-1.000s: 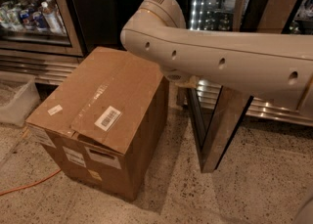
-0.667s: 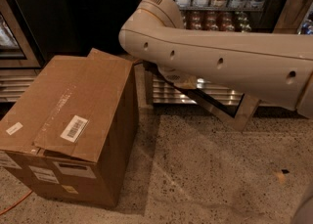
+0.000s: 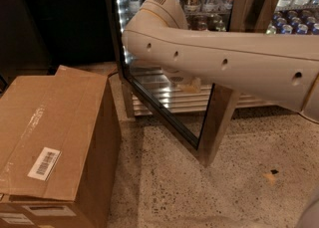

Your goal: Close left fridge door

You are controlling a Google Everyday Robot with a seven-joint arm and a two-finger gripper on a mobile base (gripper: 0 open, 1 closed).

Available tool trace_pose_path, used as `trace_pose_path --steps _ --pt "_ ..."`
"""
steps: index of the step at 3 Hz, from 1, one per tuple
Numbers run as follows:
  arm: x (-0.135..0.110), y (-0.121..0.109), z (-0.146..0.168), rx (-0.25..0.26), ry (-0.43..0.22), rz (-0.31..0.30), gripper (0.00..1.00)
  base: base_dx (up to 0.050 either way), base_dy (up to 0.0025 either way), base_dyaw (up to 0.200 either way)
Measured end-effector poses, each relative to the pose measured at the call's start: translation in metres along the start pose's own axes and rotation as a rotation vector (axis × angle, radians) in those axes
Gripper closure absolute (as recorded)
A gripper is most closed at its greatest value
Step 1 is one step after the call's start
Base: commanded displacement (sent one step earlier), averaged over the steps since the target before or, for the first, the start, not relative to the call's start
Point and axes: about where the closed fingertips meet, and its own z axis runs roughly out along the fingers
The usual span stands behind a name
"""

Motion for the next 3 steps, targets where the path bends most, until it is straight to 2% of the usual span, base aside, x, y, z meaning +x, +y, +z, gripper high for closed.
trace_pose_path --steps 3 --pt "0.0 0.0 0.0 0.0 0.0 0.0 1.0 0.05 -0.00001 0.0"
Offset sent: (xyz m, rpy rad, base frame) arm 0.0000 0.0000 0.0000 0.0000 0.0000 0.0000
